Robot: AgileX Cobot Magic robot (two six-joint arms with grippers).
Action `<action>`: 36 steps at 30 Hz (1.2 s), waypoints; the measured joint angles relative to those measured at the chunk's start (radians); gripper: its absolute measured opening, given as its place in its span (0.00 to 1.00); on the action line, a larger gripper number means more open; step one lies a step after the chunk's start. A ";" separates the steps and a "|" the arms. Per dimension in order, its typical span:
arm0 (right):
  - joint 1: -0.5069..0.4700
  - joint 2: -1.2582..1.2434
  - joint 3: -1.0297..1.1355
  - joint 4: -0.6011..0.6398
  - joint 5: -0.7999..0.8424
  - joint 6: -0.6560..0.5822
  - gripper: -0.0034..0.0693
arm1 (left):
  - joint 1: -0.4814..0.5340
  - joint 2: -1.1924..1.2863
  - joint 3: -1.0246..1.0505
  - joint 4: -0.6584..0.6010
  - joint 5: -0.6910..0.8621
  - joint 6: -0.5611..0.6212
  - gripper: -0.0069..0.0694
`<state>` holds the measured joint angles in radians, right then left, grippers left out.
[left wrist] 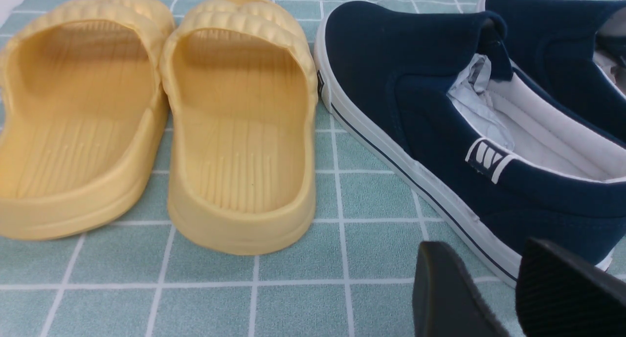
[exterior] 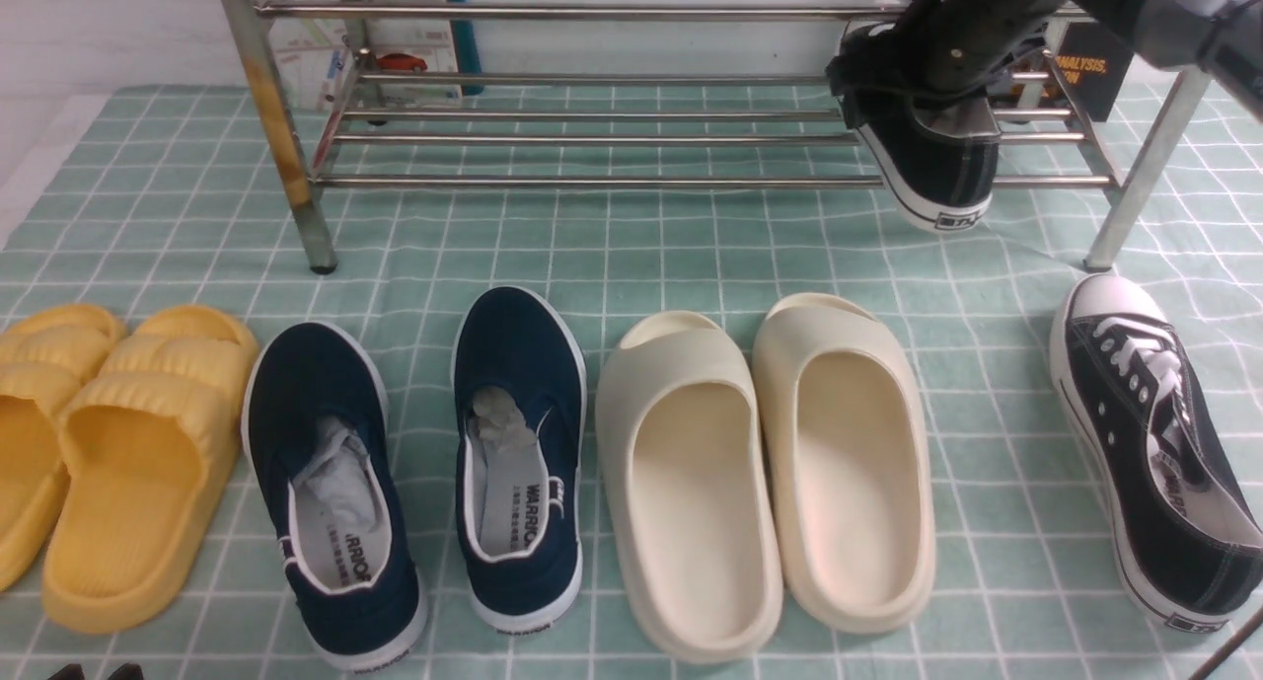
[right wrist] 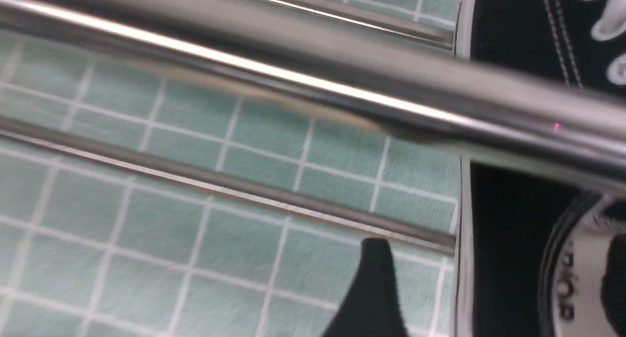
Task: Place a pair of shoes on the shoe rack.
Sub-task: Use the right arm to put a shoe into the shoe rack, then use the right arm to grab the shoe closest to it
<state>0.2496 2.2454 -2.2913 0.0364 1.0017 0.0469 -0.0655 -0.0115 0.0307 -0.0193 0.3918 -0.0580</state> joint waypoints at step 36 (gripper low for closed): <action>-0.058 -0.627 1.226 -0.143 -0.129 0.255 0.69 | 0.000 0.000 0.000 0.000 0.000 0.000 0.40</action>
<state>0.1915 1.6183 -1.0650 -0.1067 0.8727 0.3017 -0.0655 -0.0115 0.0307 -0.0193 0.3918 -0.0580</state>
